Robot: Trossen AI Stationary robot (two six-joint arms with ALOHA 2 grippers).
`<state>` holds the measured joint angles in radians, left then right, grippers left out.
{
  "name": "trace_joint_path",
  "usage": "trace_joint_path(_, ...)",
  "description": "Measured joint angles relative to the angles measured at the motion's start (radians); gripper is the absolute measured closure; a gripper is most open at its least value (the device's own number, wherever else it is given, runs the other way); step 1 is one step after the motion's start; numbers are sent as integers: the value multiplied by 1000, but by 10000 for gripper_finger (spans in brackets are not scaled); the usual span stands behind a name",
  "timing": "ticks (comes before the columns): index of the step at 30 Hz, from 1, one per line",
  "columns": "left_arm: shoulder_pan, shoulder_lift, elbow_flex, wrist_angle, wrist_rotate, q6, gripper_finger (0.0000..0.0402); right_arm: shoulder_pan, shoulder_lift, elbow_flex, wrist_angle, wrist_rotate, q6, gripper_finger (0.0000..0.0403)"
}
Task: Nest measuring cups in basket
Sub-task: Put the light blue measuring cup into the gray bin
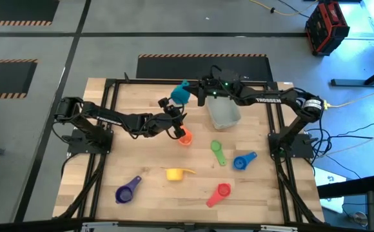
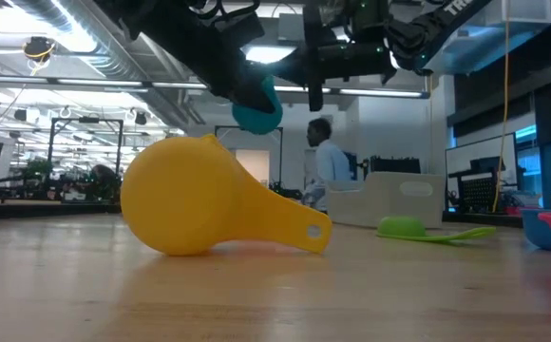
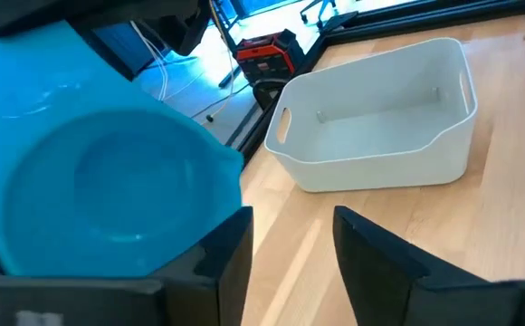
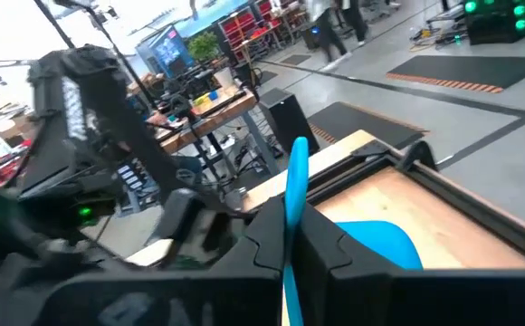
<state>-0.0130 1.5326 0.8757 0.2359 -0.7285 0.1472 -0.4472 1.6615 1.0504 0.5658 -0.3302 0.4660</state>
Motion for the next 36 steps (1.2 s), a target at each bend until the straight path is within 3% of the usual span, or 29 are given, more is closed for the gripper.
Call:
trace_joint_path(4,-5,0,0,-1,-1,-6,250,-34,0,0,-16,-10,0,394)
trace_joint_path(16,-19,0,0,-2,26,-8,252,-173,-1,0,-28,-198,29,394)
trace_joint_path(28,-63,0,0,-3,43,-61,252,-348,-91,1,-43,-550,167,394)
trace_joint_path(36,-69,0,0,-5,67,-90,252,-473,-170,2,-200,-837,197,394)
